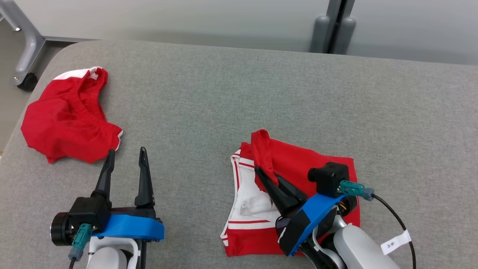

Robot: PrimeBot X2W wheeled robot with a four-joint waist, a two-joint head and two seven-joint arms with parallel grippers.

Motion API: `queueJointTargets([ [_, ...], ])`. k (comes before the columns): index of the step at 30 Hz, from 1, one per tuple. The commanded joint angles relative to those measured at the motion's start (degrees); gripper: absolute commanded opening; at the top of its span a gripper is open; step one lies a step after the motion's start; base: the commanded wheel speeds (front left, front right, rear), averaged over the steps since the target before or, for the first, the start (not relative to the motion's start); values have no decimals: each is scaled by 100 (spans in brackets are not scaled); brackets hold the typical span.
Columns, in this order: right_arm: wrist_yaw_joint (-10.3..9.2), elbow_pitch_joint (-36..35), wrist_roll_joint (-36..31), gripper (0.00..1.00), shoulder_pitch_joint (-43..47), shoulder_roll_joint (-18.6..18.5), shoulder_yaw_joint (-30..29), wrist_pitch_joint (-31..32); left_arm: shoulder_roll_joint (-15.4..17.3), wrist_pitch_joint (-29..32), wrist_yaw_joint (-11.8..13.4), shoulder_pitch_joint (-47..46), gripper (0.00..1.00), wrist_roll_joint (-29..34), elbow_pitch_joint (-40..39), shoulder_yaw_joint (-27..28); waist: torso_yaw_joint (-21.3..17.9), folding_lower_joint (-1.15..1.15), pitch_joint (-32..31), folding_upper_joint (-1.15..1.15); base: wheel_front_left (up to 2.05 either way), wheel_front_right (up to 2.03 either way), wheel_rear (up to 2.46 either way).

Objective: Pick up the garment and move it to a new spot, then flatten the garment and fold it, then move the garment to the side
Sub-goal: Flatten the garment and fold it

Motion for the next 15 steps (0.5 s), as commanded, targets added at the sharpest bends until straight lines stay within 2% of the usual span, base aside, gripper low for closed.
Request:
queueJointTargets([
  [1, 3, 54, 57, 0, -91, -8, 35, -43, -10, -27, 33, -106, 100, -26, -4, -30, 29, 0, 21, 0, 0, 0, 0],
  [3, 3, 197, 166, 0, -124, -7, 124, -109, -11, -28, 47, -119, 100, -36, -11, -51, 53, 0, 40, 0, 0, 0, 0],
  [4, 3, 276, 197, 4, -144, -7, 174, -139, -12, -27, 53, -119, 100, -42, -11, -50, 58, 0, 47, 0, 0, 0, 0],
  [5, 3, 333, 225, 41, -174, -7, 245, -176, -11, -27, 58, -114, 100, -48, -8, -42, 54, 0, 54, 0, 0, 0, 0],
  [6, 3, 391, 273, 100, -203, -7, 301, -208, -12, -27, 62, -109, 100, -52, -2, -28, 39, 0, 56, 0, 0, 0, 0],
  [10, 3, 537, 244, 100, -313, -10, 318, -448, -12, -27, 42, -108, 100, -32, 35, 16, -115, 0, 19, 0, 0, 0, 0],
  [15, 3, 562, -156, 100, -335, -13, -50, -817, -11, -27, 11, -27, 100, 30, 55, 69, -382, 0, -139, 0, 0, 0, 0],
])
